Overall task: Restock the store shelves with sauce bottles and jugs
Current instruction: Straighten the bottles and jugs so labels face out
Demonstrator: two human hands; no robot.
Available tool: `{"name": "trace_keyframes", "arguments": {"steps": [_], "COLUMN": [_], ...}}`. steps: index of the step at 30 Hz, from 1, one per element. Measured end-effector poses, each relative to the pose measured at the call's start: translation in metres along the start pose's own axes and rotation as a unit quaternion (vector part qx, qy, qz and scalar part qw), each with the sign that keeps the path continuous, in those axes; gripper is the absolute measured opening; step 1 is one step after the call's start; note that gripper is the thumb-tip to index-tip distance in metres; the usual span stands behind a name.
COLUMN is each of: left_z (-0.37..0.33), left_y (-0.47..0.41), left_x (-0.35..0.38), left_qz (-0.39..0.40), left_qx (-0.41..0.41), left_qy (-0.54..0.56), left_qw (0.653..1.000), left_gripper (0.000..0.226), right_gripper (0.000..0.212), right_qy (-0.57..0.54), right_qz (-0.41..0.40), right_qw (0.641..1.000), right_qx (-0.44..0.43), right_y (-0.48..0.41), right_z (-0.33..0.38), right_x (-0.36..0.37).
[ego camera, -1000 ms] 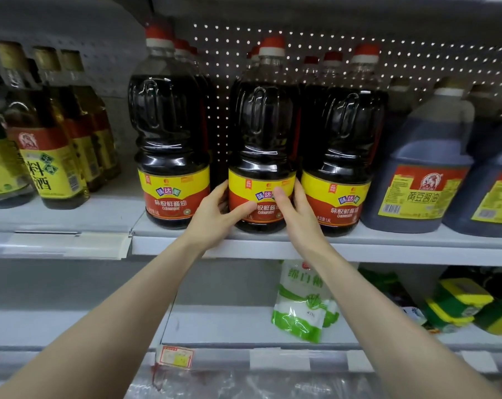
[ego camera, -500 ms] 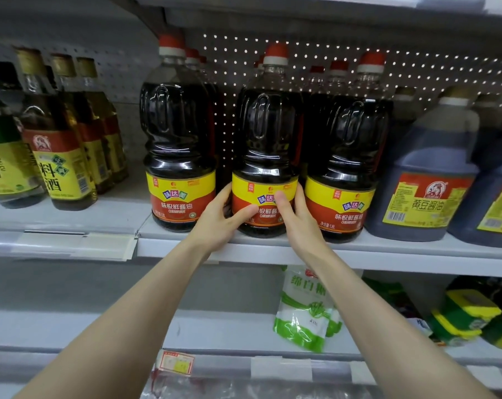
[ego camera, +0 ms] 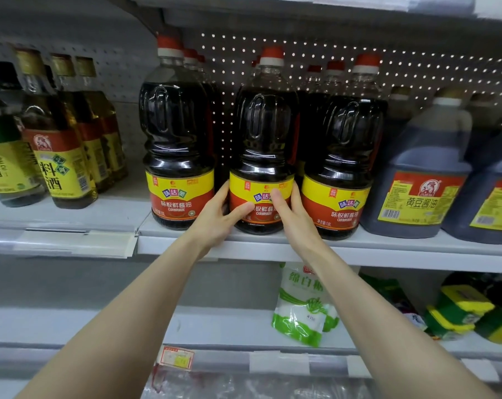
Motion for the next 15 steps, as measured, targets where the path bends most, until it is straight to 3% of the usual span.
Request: {"name": "trace_keyframes", "arguments": {"steps": [15], "left_z": [0.0035], "left_y": [0.0027], "left_x": [-0.0022], "left_qz": [-0.003], "left_qx": [-0.011], "left_qy": [0.011], "left_qw": [1.000], "left_gripper": [0.061], "right_gripper": [0.063], "right_qy": [-0.006], "right_qz": [0.030], "right_qw": [0.999], "right_qx": [0.012], "right_y": [-0.0029], "right_z": [-0.0061], "right_x": [0.0021]}}
Point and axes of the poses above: each hand's wrist, its own y-axis away from the middle knuckle, its own x-axis out of the palm, z = x × y, the point moved 10 cm from there along -y, towards the middle knuckle, and after that the axes turned 11 degrees about -y, right-handed, at the moved point
